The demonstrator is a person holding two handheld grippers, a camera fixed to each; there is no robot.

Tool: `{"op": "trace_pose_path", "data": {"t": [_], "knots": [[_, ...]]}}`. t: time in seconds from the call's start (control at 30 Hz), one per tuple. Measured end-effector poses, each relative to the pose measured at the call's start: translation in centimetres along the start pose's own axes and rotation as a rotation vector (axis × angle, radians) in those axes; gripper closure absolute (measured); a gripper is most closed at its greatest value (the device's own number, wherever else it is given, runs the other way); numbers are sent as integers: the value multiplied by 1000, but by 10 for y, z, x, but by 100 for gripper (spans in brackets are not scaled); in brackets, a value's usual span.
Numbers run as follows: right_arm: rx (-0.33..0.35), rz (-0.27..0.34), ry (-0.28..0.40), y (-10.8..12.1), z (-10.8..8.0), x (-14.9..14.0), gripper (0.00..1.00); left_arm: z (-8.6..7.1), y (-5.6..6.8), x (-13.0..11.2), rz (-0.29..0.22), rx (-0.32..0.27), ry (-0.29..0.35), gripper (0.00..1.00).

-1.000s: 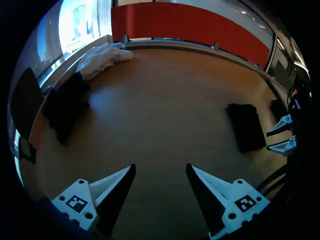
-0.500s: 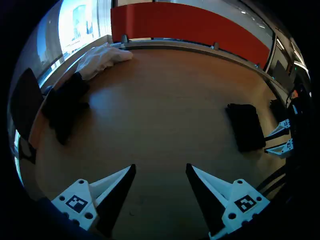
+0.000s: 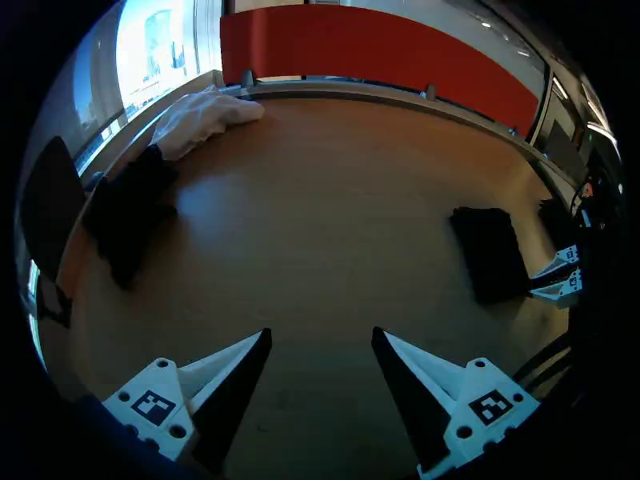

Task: Fold towel

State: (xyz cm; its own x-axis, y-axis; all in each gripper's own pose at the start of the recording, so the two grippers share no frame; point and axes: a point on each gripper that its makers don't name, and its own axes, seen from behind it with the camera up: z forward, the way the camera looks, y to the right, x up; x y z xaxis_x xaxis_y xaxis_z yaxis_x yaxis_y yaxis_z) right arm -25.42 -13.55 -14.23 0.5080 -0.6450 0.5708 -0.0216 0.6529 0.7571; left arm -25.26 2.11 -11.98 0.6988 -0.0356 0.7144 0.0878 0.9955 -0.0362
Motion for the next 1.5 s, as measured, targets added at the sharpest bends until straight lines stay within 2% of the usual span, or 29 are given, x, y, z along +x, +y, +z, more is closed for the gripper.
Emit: {"op": "trace_pose_path", "data": {"t": [0.03, 0.1, 0.2, 0.4, 0.6, 0.93, 1.27, 1.5], "knots": [[3, 4, 0, 0, 0, 0, 93, 0, 0, 0, 0, 0, 0, 7], [10, 11, -1, -1, -1, -1, 95, 0, 0, 0, 0, 0, 1, 7], [26, 14, 3, -4, -3, 0, 95, 0, 0, 0, 0, 1, 1, 7], [6, 1, 14, 1, -7, 3, 95, 0, -1, -1, 1, 0, 1, 7], [-18, -11, 52, 6, -21, 23, 95, 1, 0, 1, 1, -6, 7, 7], [-64, -57, 167, 20, -58, 85, 95, 3, 7, 10, -10, -23, 32, 7], [-93, -104, 287, 31, -107, 152, 95, 1, 8, 16, -5, -28, 46, 7], [-113, -111, 340, 41, -138, 179, 95, 0, 11, 21, -4, -33, 56, 7]]}}
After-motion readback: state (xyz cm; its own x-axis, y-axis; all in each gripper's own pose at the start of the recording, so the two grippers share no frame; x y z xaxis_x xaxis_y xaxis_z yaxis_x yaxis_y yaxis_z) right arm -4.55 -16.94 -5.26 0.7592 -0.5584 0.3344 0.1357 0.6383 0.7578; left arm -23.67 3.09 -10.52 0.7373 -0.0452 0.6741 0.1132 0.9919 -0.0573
